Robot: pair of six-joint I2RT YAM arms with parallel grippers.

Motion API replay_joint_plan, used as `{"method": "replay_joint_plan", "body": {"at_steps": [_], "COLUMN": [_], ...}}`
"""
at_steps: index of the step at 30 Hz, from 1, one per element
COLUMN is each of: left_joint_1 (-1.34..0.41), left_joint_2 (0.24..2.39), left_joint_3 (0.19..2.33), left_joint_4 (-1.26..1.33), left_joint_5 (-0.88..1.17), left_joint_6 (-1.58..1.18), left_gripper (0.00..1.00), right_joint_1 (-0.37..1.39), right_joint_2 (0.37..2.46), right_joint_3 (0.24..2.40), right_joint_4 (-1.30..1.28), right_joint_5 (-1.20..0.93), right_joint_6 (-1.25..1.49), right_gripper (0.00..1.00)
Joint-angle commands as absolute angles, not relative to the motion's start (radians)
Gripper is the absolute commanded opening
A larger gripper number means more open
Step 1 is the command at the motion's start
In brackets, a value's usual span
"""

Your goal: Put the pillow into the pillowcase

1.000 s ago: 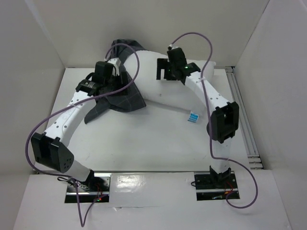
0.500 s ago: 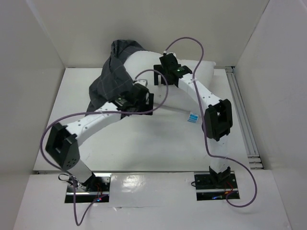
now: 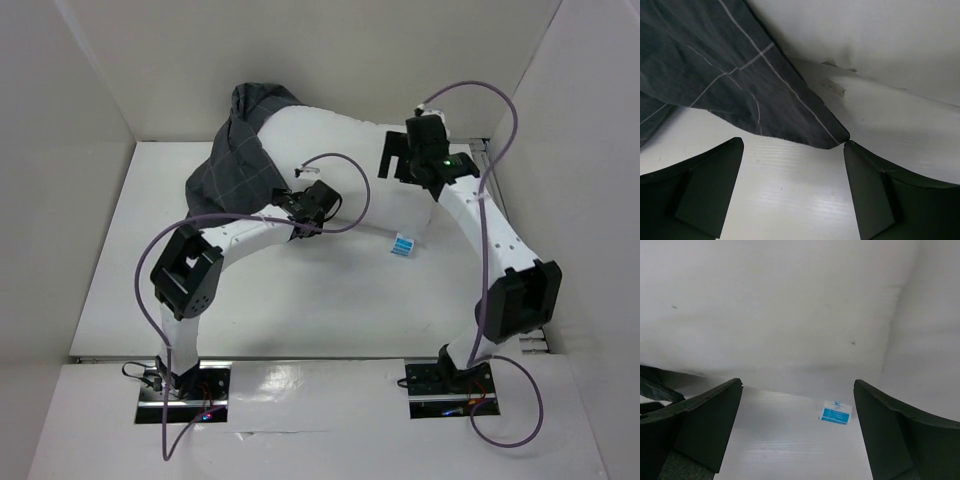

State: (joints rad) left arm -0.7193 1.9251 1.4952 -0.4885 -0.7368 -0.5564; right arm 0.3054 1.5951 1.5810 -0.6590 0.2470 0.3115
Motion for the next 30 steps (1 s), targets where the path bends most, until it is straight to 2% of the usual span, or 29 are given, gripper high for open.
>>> {"method": "replay_joint_plan", "body": {"at_steps": [1, 4, 7, 8, 9, 10, 11, 18, 20, 23, 24, 25, 26, 28, 30], "left_joint_1": [-0.707, -0.695, -0.669, -0.657, -0.631, -0.617, -0.601, -0.372, -0.298, -0.191, -0.163, -0.116, -0.100, -0.100, -0.126], "left_joint_2": [1.968, 1.968, 1.947, 1.947, 1.938, 1.937, 1.927, 1.729, 1.701, 1.771, 1.869, 1.929, 1.997, 2.176, 2.186], "left_joint_3": [1.546, 1.557, 1.543, 1.543, 1.557, 1.557, 1.571, 1.606, 1.673, 1.898, 1.977, 2.172, 2.284, 2.571, 2.568], "left_joint_4": [-0.445, -0.436, -0.397, -0.397, -0.397, -0.417, -0.451, -0.522, -0.532, -0.606, -0.638, -0.685, -0.803, -0.924, -0.939], "left_joint_5": [-0.795, -0.785, -0.773, -0.762, -0.749, -0.749, -0.749, -0.681, -0.707, -0.799, -0.814, -0.799, -0.786, -0.799, -0.789], "left_joint_6": [-0.552, -0.552, -0.529, -0.529, -0.541, -0.554, -0.563, -0.528, -0.447, -0.359, -0.341, -0.301, -0.282, -0.256, -0.246], "left_gripper": [0.95, 0.88, 0.71, 0.61, 0.32, 0.14, 0.00, 0.00, 0.00, 0.00, 0.01, 0.27, 0.60, 0.98, 1.00], "right_joint_1": [0.275, 0.255, 0.244, 0.244, 0.235, 0.235, 0.235, 0.225, 0.225, 0.225, 0.225, 0.225, 0.225, 0.225, 0.225], "right_joint_2": [1.494, 1.462, 1.443, 1.443, 1.434, 1.434, 1.434, 1.434, 1.434, 1.434, 1.434, 1.434, 1.434, 1.434, 1.434], "right_joint_3": [1.519, 1.494, 1.474, 1.465, 1.465, 1.465, 1.465, 1.465, 1.456, 1.456, 1.456, 1.445, 1.445, 1.436, 1.436], "right_joint_4": [-0.672, -0.695, -0.706, -0.706, -0.706, -0.706, -0.706, -0.706, -0.695, -0.686, -0.686, -0.686, -0.686, -0.686, -0.686], "right_joint_5": [0.226, 0.225, 0.225, 0.225, 0.225, 0.225, 0.225, 0.206, 0.192, 0.166, 0.155, 0.155, 0.155, 0.155, 0.144], "right_joint_6": [0.325, 0.325, 0.325, 0.325, 0.325, 0.325, 0.325, 0.316, 0.316, 0.316, 0.316, 0.316, 0.316, 0.316, 0.316], "right_gripper": [1.00, 1.00, 1.00, 1.00, 1.00, 1.00, 1.00, 1.00, 1.00, 1.00, 1.00, 1.00, 1.00, 1.00, 1.00]}}
